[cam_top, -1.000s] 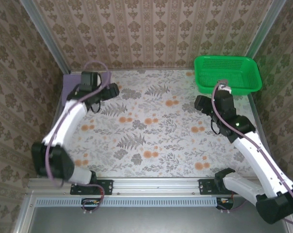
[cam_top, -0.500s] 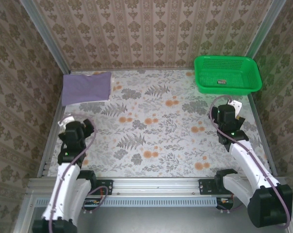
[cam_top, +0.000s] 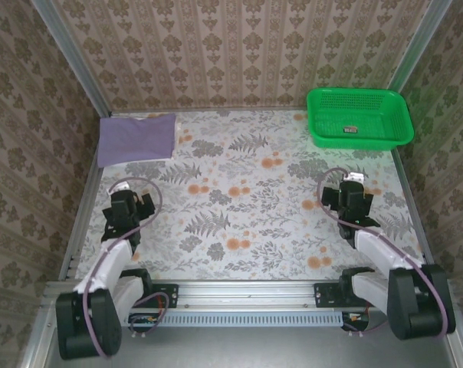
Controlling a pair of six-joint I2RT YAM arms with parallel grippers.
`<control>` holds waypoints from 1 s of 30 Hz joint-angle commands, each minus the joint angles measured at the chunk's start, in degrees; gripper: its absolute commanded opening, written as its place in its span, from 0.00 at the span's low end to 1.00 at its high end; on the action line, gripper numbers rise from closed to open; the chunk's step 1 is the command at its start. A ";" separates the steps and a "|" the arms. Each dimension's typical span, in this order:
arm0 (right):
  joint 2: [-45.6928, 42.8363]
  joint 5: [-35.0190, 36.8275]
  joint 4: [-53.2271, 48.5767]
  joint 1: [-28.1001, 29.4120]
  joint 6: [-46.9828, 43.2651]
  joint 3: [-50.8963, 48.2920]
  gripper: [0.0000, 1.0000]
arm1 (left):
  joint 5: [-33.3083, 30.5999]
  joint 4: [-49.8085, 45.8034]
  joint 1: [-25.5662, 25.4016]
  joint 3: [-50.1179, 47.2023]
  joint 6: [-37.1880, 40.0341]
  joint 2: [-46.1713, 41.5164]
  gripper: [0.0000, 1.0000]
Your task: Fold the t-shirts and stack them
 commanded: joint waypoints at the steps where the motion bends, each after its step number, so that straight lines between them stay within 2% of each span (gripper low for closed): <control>1: 5.32 -7.11 8.84 -0.92 -3.59 3.50 1.00 | 3.63 16.87 0.44 2.32 1.57 8.38 1.00; 6: 12.85 -8.89 14.10 -2.50 -2.80 7.32 1.00 | 5.37 24.49 0.34 7.29 2.51 21.25 1.00; 9: 14.94 -10.95 18.99 -3.41 -2.33 7.45 1.00 | 7.14 24.49 0.35 10.97 6.87 25.51 1.00; 11: 15.99 -13.15 22.00 -3.78 -2.04 7.11 1.00 | 8.08 26.92 0.95 11.07 7.80 26.79 1.00; 15: 18.29 -14.75 25.81 -4.17 -1.83 6.73 1.00 | 14.10 33.39 3.07 7.95 7.83 27.25 1.00; 17: 20.19 -15.31 32.03 -4.74 -0.94 4.52 1.00 | 15.02 35.80 3.12 6.52 8.12 26.85 1.00; 18: 19.72 -15.52 29.19 -4.47 -1.27 5.65 1.00 | 15.37 36.80 3.13 6.02 8.35 26.88 1.00; 21: 20.42 -17.09 34.25 -3.76 -2.78 3.40 1.00 | 16.43 40.10 2.93 4.19 8.94 26.66 1.00; 25: 25.11 -16.74 57.04 -3.33 -3.47 -6.45 1.00 | 13.83 49.04 0.14 0.06 11.46 28.12 1.00; 27: 24.53 -16.29 58.47 -1.81 -5.24 -7.97 1.00 | 10.60 53.83 -1.58 -1.81 12.24 29.64 1.00; 30: 24.94 -15.99 57.74 0.68 -8.13 -7.21 0.99 | 10.57 60.46 -2.85 -2.07 14.73 34.28 1.00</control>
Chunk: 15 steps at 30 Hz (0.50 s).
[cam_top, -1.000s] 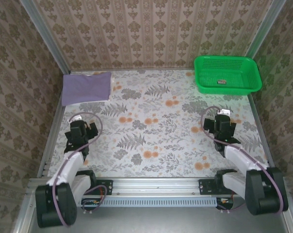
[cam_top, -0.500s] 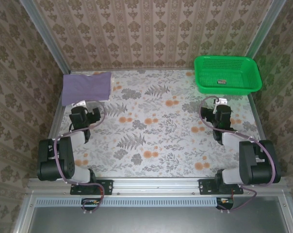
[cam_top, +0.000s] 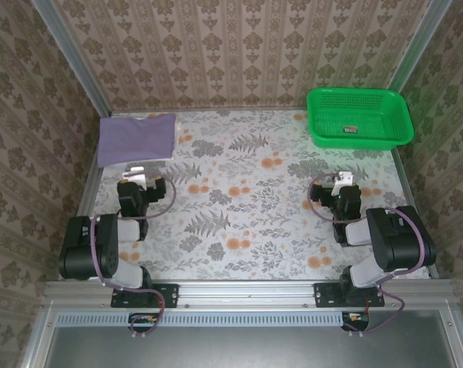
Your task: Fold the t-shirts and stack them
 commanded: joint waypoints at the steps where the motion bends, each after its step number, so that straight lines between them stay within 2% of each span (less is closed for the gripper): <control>1: -0.21 0.25 7.07 2.24 -3.81 1.82 1.00 | -2.04 3.91 -1.00 1.46 3.53 1.72 1.00; 3: -0.46 2.92 -0.65 2.57 -3.20 5.81 0.99 | -4.85 -5.52 -1.16 7.02 2.91 2.21 1.00; 5: 0.25 5.56 -10.09 1.76 -1.22 11.33 1.00 | -4.65 -6.25 -1.22 7.02 2.63 1.86 1.00; 6: 0.02 1.57 -10.40 -0.38 0.06 11.40 0.99 | -4.60 -5.97 -1.22 7.02 2.66 1.98 1.00; 7: 0.00 1.20 -10.43 -0.49 0.10 11.38 1.00 | -4.22 -6.52 -1.07 7.06 2.44 1.77 1.00; 15: -0.03 2.59 -9.87 0.19 -0.37 11.09 0.99 | -4.45 -6.09 -1.21 6.89 2.62 1.83 1.00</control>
